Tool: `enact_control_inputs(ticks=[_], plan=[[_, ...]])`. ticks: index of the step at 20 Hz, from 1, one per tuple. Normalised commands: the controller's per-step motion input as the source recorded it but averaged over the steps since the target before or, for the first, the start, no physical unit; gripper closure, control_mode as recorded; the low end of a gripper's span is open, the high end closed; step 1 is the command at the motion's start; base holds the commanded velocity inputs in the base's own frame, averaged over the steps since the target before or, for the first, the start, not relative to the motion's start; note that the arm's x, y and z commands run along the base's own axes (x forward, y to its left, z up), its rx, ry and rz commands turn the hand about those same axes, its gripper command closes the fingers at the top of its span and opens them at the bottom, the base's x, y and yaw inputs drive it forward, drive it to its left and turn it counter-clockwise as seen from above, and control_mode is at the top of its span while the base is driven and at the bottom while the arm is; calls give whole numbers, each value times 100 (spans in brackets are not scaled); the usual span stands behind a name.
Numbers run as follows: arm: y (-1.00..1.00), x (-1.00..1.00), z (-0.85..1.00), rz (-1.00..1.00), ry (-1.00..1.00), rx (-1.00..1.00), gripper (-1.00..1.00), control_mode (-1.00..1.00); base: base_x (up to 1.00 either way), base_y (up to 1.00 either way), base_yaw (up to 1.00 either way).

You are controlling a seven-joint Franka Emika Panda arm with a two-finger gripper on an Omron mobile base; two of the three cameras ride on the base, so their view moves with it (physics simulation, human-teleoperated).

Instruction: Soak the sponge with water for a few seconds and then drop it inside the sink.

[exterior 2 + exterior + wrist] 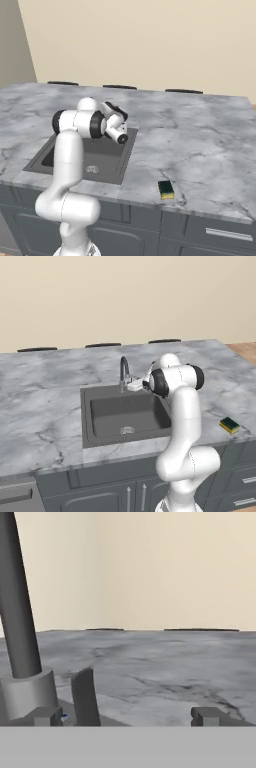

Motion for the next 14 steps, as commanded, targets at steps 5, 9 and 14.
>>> enact_control_inputs(ticks=[5,9,14], plan=[[-1,45,-10,-22,2,0,-100,-100,0,0,0],[-18,61,-3,-17,8,0,-100,-100,0,0,0],[-35,69,-11,-5,3,0,-100,-100,0,0,0]])
